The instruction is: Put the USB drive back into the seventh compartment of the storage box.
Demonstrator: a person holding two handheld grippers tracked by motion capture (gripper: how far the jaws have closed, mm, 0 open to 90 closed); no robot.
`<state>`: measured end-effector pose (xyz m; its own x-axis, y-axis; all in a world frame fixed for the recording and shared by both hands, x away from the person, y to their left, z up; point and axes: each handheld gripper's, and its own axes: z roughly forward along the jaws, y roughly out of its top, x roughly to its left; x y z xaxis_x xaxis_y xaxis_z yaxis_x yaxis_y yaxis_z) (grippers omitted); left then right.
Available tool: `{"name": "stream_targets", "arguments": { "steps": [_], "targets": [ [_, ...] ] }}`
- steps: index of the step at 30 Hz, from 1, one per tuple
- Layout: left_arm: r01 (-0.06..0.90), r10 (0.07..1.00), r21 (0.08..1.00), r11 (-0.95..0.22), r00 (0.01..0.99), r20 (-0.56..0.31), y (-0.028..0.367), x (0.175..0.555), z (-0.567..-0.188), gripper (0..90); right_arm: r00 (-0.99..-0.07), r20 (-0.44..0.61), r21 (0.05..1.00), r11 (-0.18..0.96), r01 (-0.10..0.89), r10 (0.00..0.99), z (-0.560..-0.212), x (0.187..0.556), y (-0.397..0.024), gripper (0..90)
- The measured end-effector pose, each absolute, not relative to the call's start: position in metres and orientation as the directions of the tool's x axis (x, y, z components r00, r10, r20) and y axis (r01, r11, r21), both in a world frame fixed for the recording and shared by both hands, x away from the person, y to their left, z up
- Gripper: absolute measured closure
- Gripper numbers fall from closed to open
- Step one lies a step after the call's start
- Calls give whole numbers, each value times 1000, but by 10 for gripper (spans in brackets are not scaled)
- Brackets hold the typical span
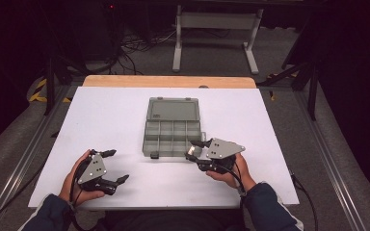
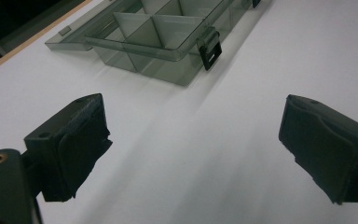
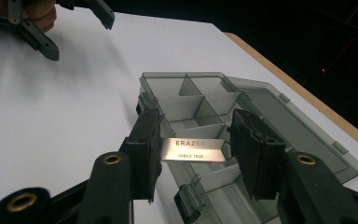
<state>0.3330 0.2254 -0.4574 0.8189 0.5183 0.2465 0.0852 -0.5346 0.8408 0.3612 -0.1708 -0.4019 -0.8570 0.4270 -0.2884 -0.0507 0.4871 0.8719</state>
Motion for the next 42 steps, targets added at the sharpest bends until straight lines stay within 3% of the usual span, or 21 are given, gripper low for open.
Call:
{"name": "stream_targets", "arguments": {
  "steps": [42],
  "targets": [
    [85,508,837,-541,826,245,225,333,-457,87,-847,-286,862,506,-23,448,-410,392,-148,542]
  ]
}}
